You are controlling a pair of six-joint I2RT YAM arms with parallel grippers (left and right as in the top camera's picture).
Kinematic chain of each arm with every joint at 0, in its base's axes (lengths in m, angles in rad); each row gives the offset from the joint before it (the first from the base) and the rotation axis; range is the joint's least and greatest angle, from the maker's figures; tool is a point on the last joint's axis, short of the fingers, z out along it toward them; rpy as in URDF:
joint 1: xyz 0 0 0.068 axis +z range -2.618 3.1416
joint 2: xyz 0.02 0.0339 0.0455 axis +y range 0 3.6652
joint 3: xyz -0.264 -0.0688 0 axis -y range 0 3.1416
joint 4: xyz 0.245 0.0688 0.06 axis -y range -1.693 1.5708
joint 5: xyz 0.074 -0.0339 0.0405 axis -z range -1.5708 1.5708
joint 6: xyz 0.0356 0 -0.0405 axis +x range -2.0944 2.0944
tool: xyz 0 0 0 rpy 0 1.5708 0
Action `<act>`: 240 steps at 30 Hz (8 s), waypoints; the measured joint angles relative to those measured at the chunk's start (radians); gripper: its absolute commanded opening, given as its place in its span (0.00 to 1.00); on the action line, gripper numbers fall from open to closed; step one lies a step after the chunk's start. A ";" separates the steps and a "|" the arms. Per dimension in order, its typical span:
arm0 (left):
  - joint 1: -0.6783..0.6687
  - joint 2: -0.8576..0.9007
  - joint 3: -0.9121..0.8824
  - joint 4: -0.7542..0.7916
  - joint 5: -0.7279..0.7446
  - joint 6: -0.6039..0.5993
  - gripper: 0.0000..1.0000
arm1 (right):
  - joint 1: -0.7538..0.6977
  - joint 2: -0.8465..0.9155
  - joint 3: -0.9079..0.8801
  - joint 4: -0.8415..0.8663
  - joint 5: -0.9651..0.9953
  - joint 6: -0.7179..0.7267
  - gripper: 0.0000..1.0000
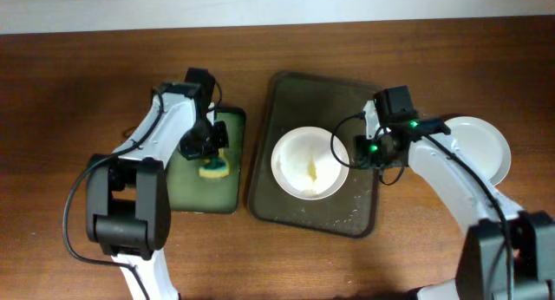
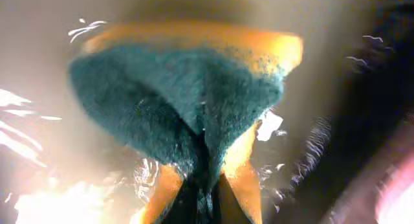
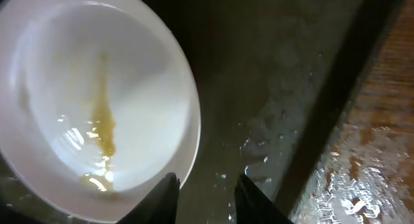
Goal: Clean dirty plates on tray and stack at the side
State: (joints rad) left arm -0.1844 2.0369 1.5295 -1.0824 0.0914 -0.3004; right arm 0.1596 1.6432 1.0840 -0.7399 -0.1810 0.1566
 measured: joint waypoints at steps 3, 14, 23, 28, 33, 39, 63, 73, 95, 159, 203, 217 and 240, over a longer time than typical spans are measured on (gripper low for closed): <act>-0.083 -0.007 0.151 -0.046 0.023 0.076 0.00 | 0.000 0.094 -0.008 0.069 -0.016 0.000 0.30; -0.396 0.064 0.170 0.123 0.172 0.008 0.00 | 0.000 0.206 -0.009 0.159 -0.082 0.096 0.04; -0.433 0.252 0.190 0.274 0.452 -0.026 0.00 | -0.013 0.201 -0.008 0.150 -0.045 0.124 0.04; -0.447 0.264 0.280 0.106 0.299 -0.018 0.00 | -0.010 0.202 -0.008 0.151 -0.059 0.125 0.04; -0.372 0.280 0.386 -0.083 -0.021 -0.018 0.00 | -0.001 0.204 -0.008 0.163 -0.069 0.129 0.04; -0.391 0.289 0.384 0.003 0.035 -0.032 0.00 | -0.002 0.206 -0.008 0.165 -0.066 0.133 0.04; -0.365 0.385 0.751 -0.401 -0.158 -0.022 0.00 | 0.000 0.206 -0.007 0.166 -0.075 0.139 0.04; -0.205 0.288 0.967 -0.599 -0.124 0.098 0.00 | 0.000 0.052 -0.002 -0.029 -0.003 0.098 0.04; 0.054 -0.435 0.032 -0.069 0.035 0.121 1.00 | 0.735 -0.266 0.060 -0.270 1.256 0.076 0.04; 0.054 -0.575 0.032 -0.019 0.089 0.121 0.99 | -0.539 -0.401 0.173 -0.078 -0.243 0.049 0.63; 0.054 -0.575 0.032 -0.019 0.089 0.121 0.99 | -0.039 -1.629 -1.071 0.669 0.132 -0.152 0.98; 0.051 -1.172 -0.716 0.834 -0.098 0.146 0.99 | -0.039 -1.627 -1.071 0.669 0.132 -0.152 0.98; 0.091 -2.024 -1.518 1.007 -0.145 0.233 0.99 | -0.039 -1.629 -1.071 0.668 0.132 -0.152 0.98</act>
State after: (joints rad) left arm -0.0937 0.0128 0.0113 -0.0753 -0.0532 -0.0673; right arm 0.1204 0.0147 0.0128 -0.0719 -0.0490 0.0048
